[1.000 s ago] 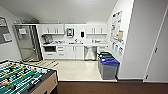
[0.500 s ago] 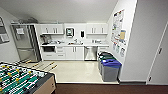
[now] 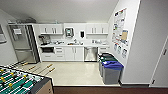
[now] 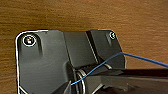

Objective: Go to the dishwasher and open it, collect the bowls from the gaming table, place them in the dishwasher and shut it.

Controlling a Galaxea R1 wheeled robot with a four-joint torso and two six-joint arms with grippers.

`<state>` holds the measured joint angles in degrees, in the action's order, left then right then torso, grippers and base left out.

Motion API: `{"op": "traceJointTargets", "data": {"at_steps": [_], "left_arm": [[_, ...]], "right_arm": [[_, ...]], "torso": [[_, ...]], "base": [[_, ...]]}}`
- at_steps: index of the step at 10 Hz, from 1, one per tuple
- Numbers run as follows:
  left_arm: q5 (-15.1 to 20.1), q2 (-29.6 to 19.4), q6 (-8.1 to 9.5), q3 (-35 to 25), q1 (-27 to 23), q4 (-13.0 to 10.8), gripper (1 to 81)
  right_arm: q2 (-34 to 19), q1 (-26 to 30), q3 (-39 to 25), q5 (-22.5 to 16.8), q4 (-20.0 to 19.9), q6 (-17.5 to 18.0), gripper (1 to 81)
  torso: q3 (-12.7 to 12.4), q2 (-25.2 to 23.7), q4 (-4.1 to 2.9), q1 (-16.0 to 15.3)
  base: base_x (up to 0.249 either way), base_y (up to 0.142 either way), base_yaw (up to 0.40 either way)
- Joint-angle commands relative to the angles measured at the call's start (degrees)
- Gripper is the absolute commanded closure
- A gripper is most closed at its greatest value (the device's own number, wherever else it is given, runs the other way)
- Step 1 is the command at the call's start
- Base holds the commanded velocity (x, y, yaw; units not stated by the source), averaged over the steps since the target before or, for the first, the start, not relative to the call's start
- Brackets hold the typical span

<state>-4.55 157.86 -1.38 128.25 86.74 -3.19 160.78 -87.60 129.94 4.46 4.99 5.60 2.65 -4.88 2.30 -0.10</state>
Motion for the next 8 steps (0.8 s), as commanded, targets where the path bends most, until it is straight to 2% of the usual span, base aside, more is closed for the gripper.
{"op": "traceJointTargets", "data": {"at_steps": [1,8], "left_arm": [[2.5,-0.7,-0.12,-1.1,-3.1,-0.3,1.0],[2.5,-0.7,-0.03,-1.1,-2.9,-0.2,1.0]], "right_arm": [[-0.5,3.3,-0.6,-2.4,0.7,-0.1,1.0],[-0.5,3.4,-0.3,-2.5,0.7,-0.1,1.0]], "torso": [[0.0,0.0,0.00,0.0],[0.0,0.0,0.00,0.0]], "base": [[0.194,0.000,0.000],[0.190,0.000,0.000]]}}
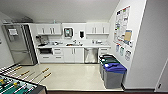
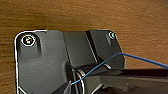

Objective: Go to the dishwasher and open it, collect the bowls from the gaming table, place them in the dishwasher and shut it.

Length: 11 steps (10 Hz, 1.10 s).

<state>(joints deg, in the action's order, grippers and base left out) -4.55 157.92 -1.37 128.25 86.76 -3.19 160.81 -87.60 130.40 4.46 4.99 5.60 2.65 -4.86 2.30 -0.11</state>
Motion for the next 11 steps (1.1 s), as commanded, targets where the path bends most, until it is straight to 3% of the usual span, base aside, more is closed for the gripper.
{"op": "traceJointTargets", "data": {"at_steps": [1,11], "left_arm": [[2.5,-0.8,-0.04,-1.1,-3.0,-0.2,1.0],[1.7,-0.8,-0.04,-1.6,-3.0,0.0,1.0]], "right_arm": [[-0.5,3.4,-0.8,-2.5,0.7,-0.1,1.0],[-0.4,3.3,-0.8,-2.5,0.3,-0.1,1.0]], "torso": [[0.0,0.0,0.00,0.0],[0.0,0.0,0.00,0.0]], "base": [[0.189,0.000,0.000],[0.189,0.000,0.000]]}}
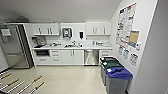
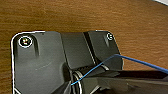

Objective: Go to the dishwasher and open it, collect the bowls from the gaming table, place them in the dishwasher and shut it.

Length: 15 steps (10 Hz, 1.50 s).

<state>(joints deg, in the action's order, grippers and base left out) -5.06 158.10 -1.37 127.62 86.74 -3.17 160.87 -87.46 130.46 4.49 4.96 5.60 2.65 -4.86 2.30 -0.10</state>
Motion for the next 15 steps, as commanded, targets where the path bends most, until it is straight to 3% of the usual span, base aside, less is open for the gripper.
{"op": "traceJointTargets", "data": {"at_steps": [1,15], "left_arm": [[2.2,-1.0,-0.04,-1.0,-2.9,0.1,1.0],[1.5,-1.5,-0.04,-2.3,-2.9,-0.3,1.0]], "right_arm": [[-0.4,3.3,-0.8,-2.6,0.3,-0.1,1.0],[-0.3,3.6,-0.7,-2.6,0.3,-0.1,1.0]], "torso": [[0.0,0.0,0.00,0.0],[0.0,0.0,0.00,0.0]], "base": [[0.189,0.000,0.000],[0.153,0.000,0.000]]}}
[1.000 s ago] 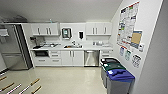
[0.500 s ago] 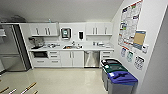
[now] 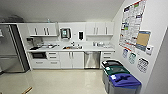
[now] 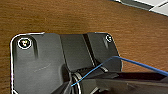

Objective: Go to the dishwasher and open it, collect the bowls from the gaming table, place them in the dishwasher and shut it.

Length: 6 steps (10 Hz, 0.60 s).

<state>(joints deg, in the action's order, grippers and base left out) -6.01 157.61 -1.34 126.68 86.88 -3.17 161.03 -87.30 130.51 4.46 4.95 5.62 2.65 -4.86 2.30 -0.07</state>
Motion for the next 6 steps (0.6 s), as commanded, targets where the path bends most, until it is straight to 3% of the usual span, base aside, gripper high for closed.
{"op": "traceJointTargets", "data": {"at_steps": [1,6], "left_arm": [[2.4,-1.0,-0.07,-1.4,-3.1,-0.3,1.0],[2.5,-1.0,-0.06,-1.4,-3.1,-0.3,1.0]], "right_arm": [[-0.5,3.4,-0.8,-2.6,0.3,-0.1,1.0],[-0.4,3.7,-1.0,-2.6,0.5,-0.1,1.0]], "torso": [[0.0,0.0,0.00,0.0],[0.0,0.0,0.00,0.0]], "base": [[0.164,0.000,0.000],[0.164,0.000,0.000]]}}
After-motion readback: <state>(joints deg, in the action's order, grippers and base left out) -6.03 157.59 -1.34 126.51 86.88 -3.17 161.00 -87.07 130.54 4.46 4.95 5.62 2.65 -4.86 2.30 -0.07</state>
